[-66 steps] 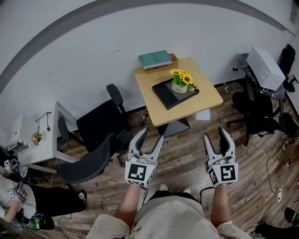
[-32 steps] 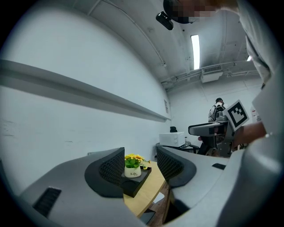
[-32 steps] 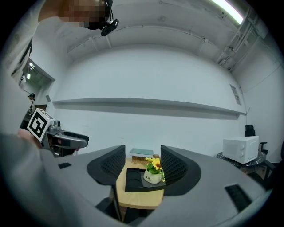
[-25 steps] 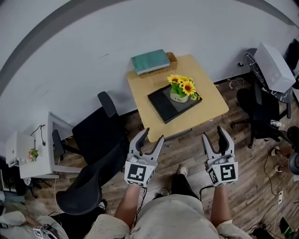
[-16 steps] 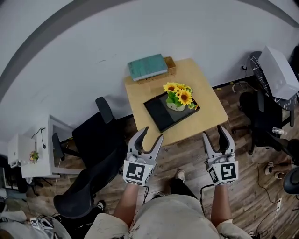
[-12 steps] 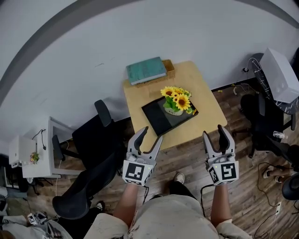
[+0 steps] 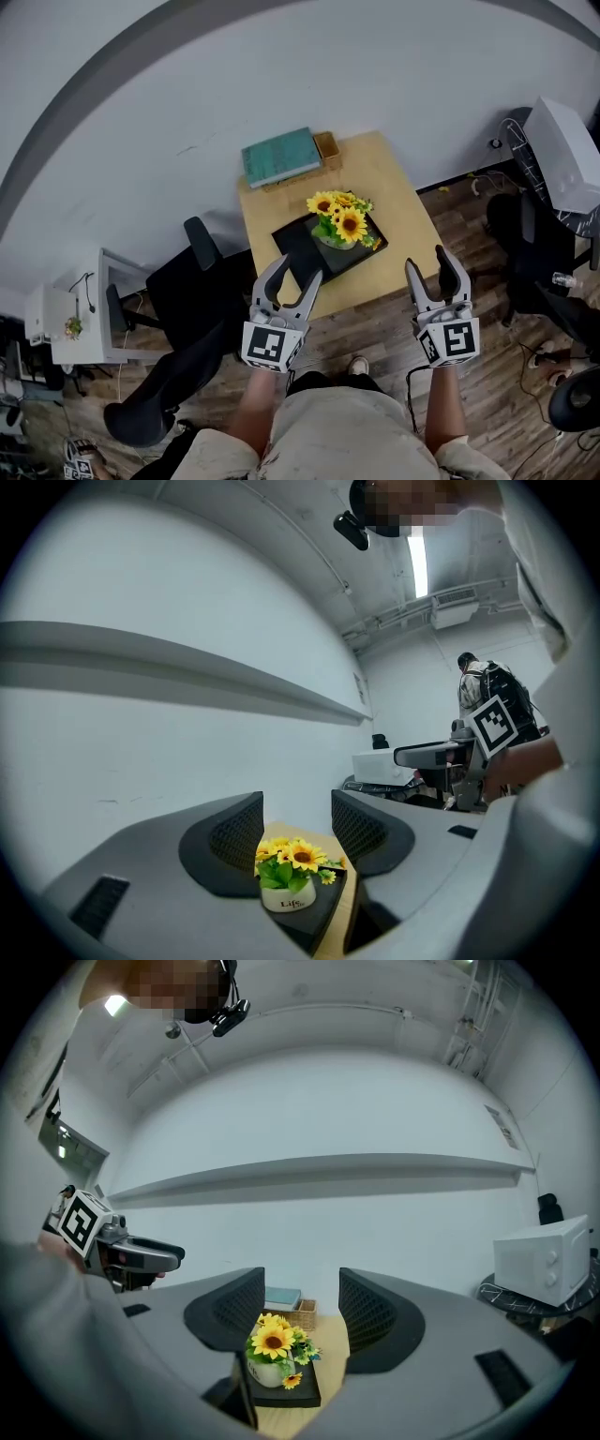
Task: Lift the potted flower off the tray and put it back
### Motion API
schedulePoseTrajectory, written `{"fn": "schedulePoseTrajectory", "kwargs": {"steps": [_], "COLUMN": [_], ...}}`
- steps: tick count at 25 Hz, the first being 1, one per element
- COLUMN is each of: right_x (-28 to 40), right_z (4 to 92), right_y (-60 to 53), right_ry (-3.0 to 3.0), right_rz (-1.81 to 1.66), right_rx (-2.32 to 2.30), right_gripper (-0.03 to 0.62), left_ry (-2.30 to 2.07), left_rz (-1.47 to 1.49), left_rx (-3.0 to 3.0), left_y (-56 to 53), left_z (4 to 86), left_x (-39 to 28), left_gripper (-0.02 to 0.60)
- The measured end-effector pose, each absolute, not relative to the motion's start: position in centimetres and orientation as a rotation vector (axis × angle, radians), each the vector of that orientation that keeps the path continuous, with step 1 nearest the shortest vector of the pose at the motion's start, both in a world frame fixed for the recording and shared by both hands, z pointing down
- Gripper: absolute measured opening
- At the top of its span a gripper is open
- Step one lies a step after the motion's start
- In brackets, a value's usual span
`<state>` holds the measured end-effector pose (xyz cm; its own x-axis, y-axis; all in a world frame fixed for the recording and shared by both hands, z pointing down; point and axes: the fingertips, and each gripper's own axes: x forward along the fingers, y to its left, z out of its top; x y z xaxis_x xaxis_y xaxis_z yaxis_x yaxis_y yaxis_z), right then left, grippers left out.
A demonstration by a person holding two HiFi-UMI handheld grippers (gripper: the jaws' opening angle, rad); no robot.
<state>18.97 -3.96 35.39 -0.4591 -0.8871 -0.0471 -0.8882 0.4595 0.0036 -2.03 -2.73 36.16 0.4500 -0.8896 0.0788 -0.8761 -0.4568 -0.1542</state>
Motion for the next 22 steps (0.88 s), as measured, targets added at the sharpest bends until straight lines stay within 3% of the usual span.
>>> {"fn": "schedulePoseTrajectory", "kwargs": {"steps": [22], "right_x": [13.0], "right_z": [33.6], "right_y": [-17.1], "right_ry": [2.682], "right_rz": [0.186], "right_rx": [-1.592], "right_gripper": [0.249], "left_ry": [1.492], "left_rz": [-0.112], "left_rx": [-2.622], "left_y": [-16.8], "left_z": [35.6], "left_x": [-6.2], "left_gripper": [0.222]}}
